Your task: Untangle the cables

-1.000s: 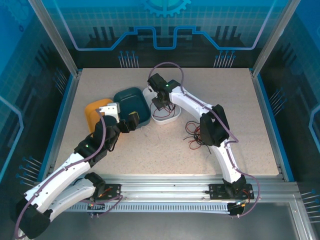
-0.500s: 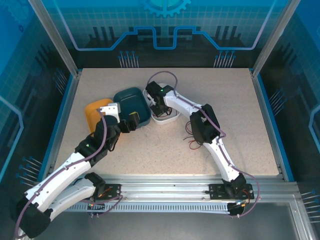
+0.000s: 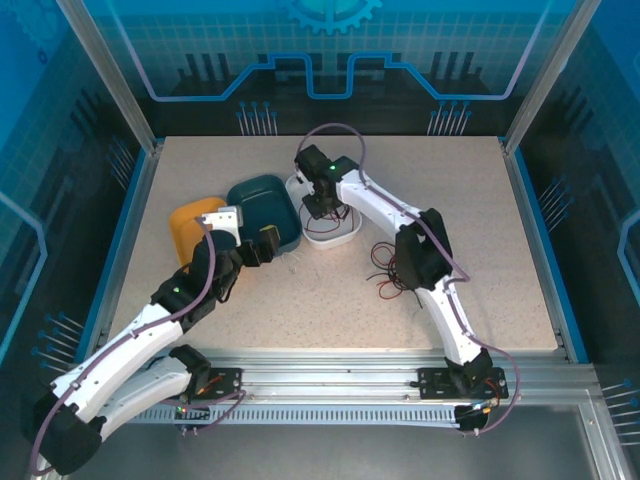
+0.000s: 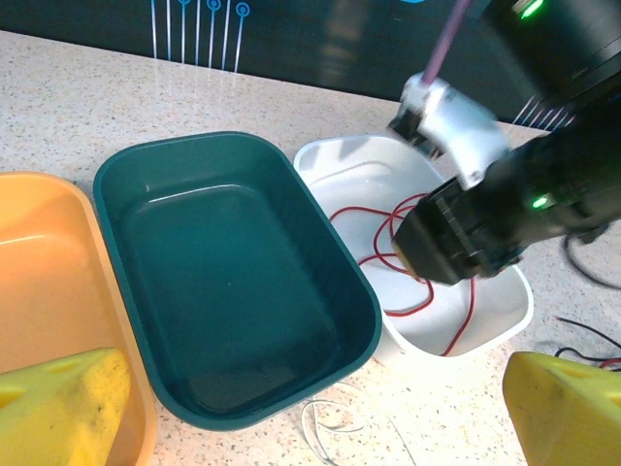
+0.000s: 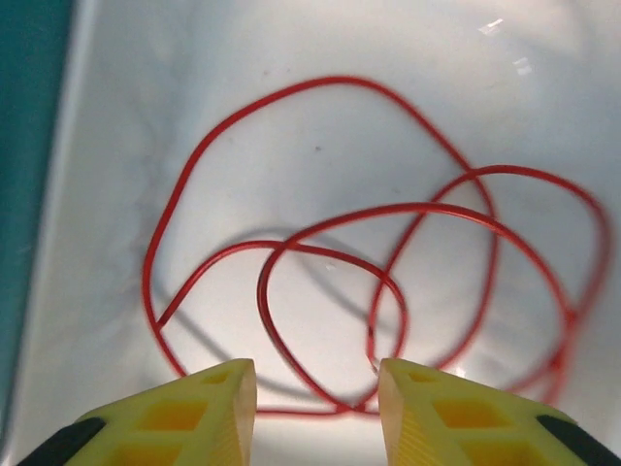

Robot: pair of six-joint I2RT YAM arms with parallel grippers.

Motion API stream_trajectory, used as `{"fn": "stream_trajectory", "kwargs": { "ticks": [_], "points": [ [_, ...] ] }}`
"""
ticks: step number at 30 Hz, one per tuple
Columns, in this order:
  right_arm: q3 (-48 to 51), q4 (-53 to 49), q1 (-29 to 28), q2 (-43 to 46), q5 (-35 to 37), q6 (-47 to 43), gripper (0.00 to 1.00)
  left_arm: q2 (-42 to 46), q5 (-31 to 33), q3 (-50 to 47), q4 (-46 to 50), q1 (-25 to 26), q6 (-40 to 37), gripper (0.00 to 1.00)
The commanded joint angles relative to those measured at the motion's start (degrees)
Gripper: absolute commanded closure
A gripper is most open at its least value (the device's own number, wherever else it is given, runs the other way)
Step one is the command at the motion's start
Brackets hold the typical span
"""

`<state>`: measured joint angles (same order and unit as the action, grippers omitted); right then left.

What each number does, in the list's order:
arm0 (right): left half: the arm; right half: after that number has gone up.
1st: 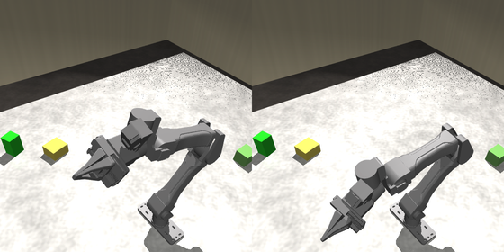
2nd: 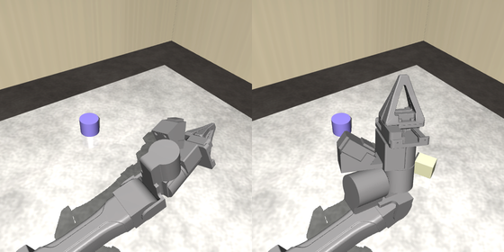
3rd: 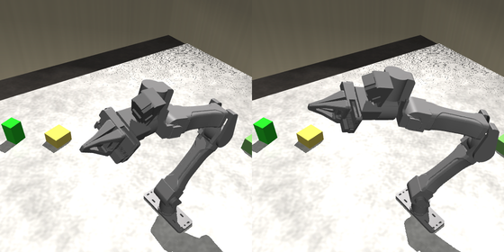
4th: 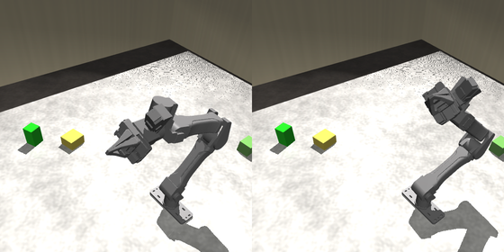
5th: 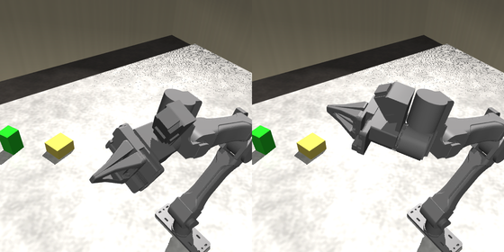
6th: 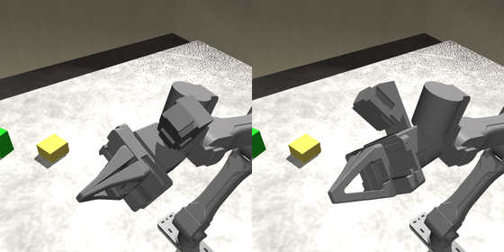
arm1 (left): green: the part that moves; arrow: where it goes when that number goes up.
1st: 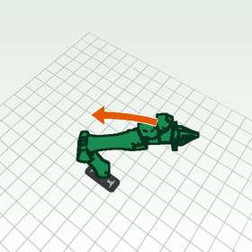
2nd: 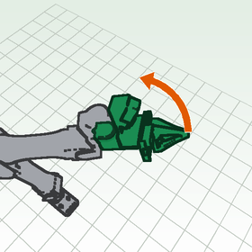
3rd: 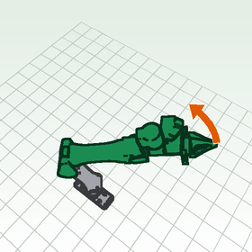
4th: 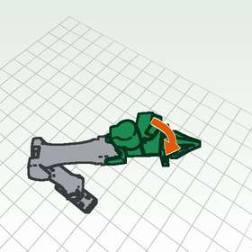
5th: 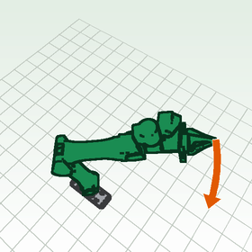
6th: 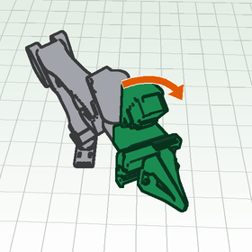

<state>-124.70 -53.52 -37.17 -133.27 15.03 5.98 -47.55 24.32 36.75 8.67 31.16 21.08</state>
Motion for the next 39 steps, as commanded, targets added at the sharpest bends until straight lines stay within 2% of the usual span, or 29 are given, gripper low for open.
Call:
{"fn": "stream_trajectory", "kwargs": {
  "ticks": [1,5,12,16,20,26,30,39],
  "points": [
    [2.3,-0.9,-0.3,8.6,2.1,1.7,0.6,0.1,-1.7,3.1,-0.3,-0.5,0.8,0.01],
    [8.2,-0.9,-0.3,15.7,3.9,4.5,0.57,-0.7,-3.6,4.1,-0.5,-0.5,0.2,0.01],
    [25.7,-2.5,0.4,32.2,7.4,12.8,0.55,-6.6,-12.5,7.9,-0.2,-0.4,-1.5,0.01],
    [34.4,-5.9,1.6,41.1,5.7,14.9,0.54,-9.0,-13.7,8.5,-0.3,-0.4,-0.9,0.01],
    [40.8,-10.2,3.1,46.9,0.9,14.8,0.52,-9.8,-13.6,8.1,-0.5,-0.5,-0.4,0.01],
    [47.4,-12.7,4.3,48.5,0.9,15.4,0.51,-9.7,-13.4,7.2,-1.0,-0.5,0.3,0.01],
    [50.2,-9.5,5.7,47.6,-1.4,15.5,0.5,-9.0,-13.0,7.0,-0.1,-0.5,0.4,0.01],
    [50.3,-3.6,7.0,41.9,-4.8,14.3,0.56,-6.8,-11.3,4.9,0.5,-0.5,1.6,0.01]
  ]
}}
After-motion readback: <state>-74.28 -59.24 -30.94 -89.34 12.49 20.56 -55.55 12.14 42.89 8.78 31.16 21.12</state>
